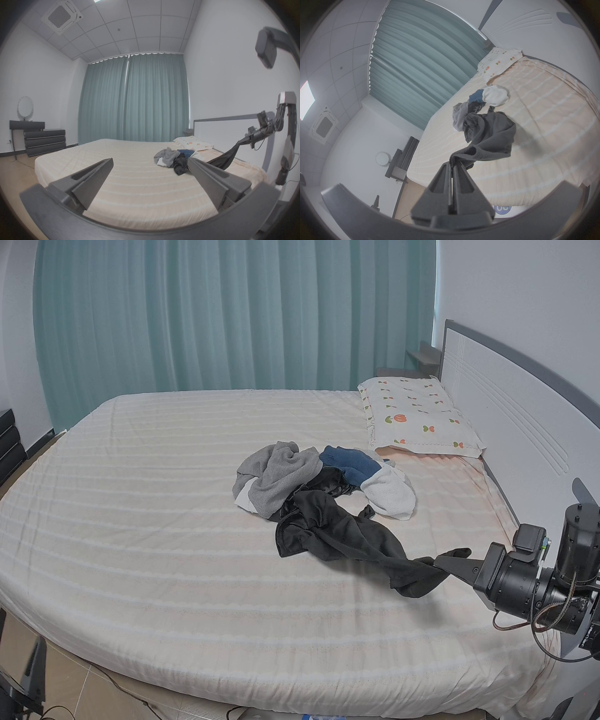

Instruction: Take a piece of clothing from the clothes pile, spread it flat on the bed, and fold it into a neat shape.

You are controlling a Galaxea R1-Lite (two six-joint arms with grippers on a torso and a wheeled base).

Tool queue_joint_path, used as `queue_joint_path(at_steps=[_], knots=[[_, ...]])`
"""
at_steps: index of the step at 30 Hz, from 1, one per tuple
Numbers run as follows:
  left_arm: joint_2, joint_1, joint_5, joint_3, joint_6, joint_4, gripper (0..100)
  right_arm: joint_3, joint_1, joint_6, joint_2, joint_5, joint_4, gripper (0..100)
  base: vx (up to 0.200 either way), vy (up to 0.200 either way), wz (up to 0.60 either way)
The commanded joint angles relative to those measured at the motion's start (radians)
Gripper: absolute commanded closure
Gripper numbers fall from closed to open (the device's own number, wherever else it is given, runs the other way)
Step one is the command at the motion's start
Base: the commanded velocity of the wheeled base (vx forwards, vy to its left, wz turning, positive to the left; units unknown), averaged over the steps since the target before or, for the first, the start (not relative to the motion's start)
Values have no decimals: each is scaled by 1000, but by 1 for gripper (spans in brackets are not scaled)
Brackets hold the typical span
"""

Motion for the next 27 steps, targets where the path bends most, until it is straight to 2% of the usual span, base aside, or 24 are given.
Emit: queue_joint_path(at_steps=[1,5,9,13,15,21,27], knots=[[422,-8,-99,-85,-4,15,0,-15,38,-10,-35,6,-1,100,0,0,0],[545,-82,-199,-71,-8,14,0,-24,42,-17,-32,6,3,100,0,0,0],[689,-194,-200,-80,0,-32,0,-24,39,-29,-23,6,0,100,0,0,0],[821,-234,-171,-76,-6,-117,0,-24,36,-35,-24,5,3,100,0,0,0],[942,-272,-148,-79,9,-189,0,-19,33,-36,-24,3,8,100,0,0,0],[1203,-357,-27,-83,-29,-425,0,-22,2,-43,-32,-4,11,100,0,0,0],[1388,-446,16,-111,-95,-514,0,-10,-42,-64,-23,2,10,100,0,0,0]])
